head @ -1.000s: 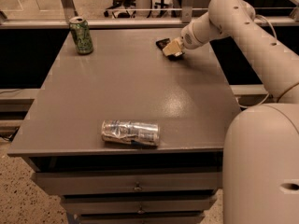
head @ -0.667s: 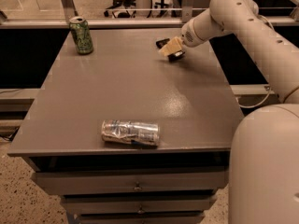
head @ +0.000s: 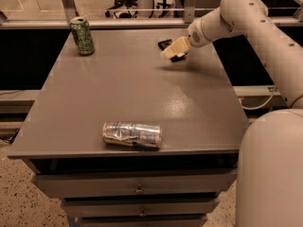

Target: Move rxbar chocolate near redbull can

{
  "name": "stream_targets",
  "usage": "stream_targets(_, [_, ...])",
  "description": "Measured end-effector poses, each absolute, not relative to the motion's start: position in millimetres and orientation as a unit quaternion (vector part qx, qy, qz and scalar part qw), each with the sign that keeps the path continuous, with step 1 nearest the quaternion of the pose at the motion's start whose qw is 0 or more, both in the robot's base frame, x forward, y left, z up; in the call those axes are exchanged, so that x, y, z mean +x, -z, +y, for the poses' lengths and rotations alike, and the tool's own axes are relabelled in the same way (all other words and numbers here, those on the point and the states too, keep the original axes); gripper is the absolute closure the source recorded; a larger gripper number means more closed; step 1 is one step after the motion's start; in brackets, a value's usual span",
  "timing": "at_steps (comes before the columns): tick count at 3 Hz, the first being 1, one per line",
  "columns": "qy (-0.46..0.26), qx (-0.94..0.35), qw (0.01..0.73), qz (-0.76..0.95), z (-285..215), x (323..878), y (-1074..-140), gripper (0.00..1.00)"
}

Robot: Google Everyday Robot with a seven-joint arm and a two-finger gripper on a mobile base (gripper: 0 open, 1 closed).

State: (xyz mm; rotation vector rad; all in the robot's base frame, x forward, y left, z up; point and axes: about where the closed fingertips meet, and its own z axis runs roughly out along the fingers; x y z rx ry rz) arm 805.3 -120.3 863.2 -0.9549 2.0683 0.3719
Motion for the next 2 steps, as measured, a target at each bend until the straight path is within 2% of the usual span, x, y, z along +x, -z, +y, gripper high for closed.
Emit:
stream_targets(1, [-0.153, -0.374, 0.404, 0.821, -121.1, 811.2, -856.3, 0.13])
stream_targets(2, [-0.151, -0.366, 0.402, 0.826, -124.9, 814.8, -848.5, 0.35])
